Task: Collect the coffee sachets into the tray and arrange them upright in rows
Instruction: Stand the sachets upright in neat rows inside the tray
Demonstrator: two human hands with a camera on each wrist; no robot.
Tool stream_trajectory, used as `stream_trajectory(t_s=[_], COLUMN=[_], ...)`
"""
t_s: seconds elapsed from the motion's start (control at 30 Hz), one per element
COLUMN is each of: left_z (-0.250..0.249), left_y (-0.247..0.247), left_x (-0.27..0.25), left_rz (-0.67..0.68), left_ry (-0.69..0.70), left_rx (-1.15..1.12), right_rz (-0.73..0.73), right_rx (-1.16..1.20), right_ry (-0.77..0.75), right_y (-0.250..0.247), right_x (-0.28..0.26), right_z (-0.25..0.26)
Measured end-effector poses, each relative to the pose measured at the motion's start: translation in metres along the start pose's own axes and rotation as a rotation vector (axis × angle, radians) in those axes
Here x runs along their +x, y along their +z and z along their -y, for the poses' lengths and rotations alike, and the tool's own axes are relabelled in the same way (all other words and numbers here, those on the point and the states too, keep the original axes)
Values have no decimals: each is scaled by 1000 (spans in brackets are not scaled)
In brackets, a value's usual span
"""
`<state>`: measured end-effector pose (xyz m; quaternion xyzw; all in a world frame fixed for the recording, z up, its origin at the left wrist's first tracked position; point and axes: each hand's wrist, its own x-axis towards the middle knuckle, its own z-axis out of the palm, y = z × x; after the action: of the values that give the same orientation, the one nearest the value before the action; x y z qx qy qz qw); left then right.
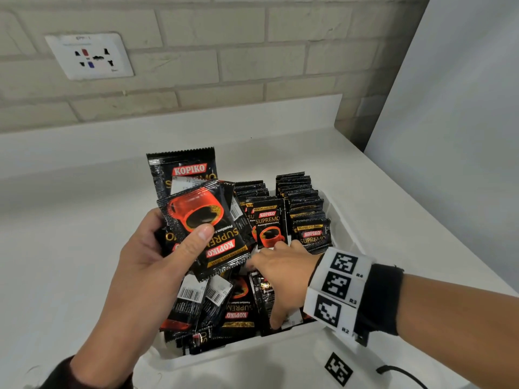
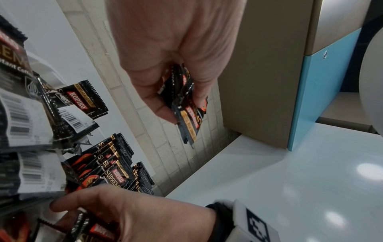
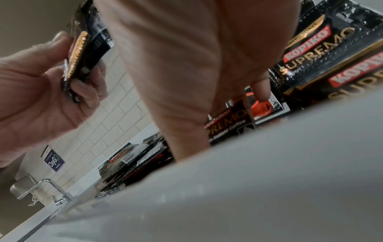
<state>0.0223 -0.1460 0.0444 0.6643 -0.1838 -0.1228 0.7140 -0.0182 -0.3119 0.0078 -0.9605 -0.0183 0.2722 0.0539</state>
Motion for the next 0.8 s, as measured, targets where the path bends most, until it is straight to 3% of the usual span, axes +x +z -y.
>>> stream_trajectory(t_s=[0.2,0.47,0.63,0.8], left_z=[1,2,9,14], left_y=[-2,-5,-13,-9], left_x=[1,3,8,11], left_rz=[-9,-14,-68,-28], left_ry=[5,-8,-94,-141], left_rx=[19,13,63,170], right_rz=[-30,21,-95,-307], right_rx=[2,225,344,668], right_ry=[-20,-113,-129,-187], right_y=[2,-16,-48,-95], right_x=[-2,-13,-35,-62], right_z=[4,-1,-24,-40])
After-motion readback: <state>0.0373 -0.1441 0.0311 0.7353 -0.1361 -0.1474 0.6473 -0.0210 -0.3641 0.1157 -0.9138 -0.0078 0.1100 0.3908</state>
